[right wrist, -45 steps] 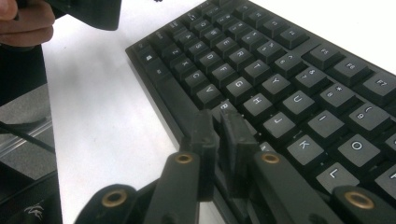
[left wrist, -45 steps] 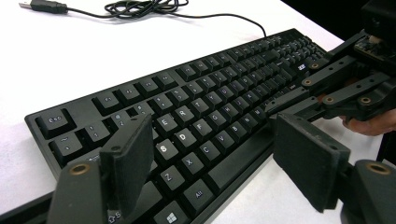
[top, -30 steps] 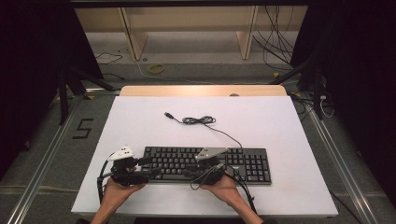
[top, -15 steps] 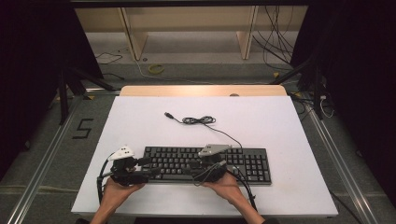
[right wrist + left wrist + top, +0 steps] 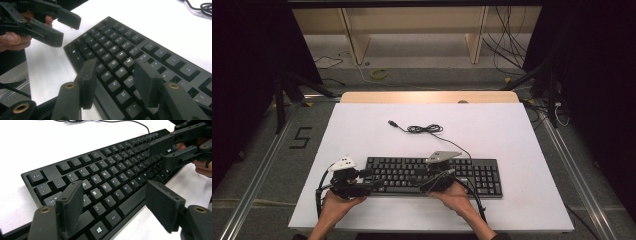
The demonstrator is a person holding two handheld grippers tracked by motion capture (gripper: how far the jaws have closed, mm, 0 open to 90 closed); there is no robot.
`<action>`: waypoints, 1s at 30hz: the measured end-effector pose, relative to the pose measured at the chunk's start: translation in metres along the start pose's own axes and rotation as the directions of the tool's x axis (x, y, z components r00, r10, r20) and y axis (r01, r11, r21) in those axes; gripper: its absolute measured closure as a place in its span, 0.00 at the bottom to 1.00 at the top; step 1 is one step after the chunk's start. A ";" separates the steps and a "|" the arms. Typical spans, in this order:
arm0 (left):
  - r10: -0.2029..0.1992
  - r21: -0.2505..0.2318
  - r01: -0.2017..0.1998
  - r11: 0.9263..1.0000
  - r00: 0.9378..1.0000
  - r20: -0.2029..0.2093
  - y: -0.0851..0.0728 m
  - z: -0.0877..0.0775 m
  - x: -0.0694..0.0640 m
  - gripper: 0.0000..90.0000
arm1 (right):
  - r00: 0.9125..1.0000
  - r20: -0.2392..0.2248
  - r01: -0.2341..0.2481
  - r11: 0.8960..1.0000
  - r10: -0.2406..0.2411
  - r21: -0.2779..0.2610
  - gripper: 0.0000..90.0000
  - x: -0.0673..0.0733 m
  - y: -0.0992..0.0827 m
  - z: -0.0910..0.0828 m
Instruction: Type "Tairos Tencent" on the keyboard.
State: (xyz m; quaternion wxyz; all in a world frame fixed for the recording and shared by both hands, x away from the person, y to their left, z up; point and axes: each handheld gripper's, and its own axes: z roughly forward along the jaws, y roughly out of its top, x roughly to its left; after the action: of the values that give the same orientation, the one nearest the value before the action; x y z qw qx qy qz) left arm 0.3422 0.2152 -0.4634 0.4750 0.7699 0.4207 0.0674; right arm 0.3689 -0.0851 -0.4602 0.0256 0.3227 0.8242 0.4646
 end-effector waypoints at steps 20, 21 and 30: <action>0.009 0.084 -0.004 0.996 0.998 -0.060 -0.003 -0.001 0.007 0.72 | 0.999 0.037 0.010 1.000 -0.011 0.024 0.83 -0.005 0.013 0.019; 0.012 0.090 -0.007 0.996 0.998 -0.060 -0.003 -0.001 0.007 0.75 | 0.999 0.035 0.013 0.999 -0.014 0.029 0.86 -0.005 0.014 0.020; 0.038 0.134 -0.028 0.991 0.996 -0.077 -0.005 0.000 0.010 0.95 | 0.999 0.033 0.024 0.998 -0.026 0.052 0.97 -0.003 0.021 0.036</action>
State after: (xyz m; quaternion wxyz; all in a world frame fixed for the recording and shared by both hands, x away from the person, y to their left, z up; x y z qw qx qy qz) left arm 0.3455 0.2230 -0.4699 0.4045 0.8034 0.4300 0.0776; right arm 0.3942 -0.0524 -0.4645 0.0371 0.3208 0.8394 0.4372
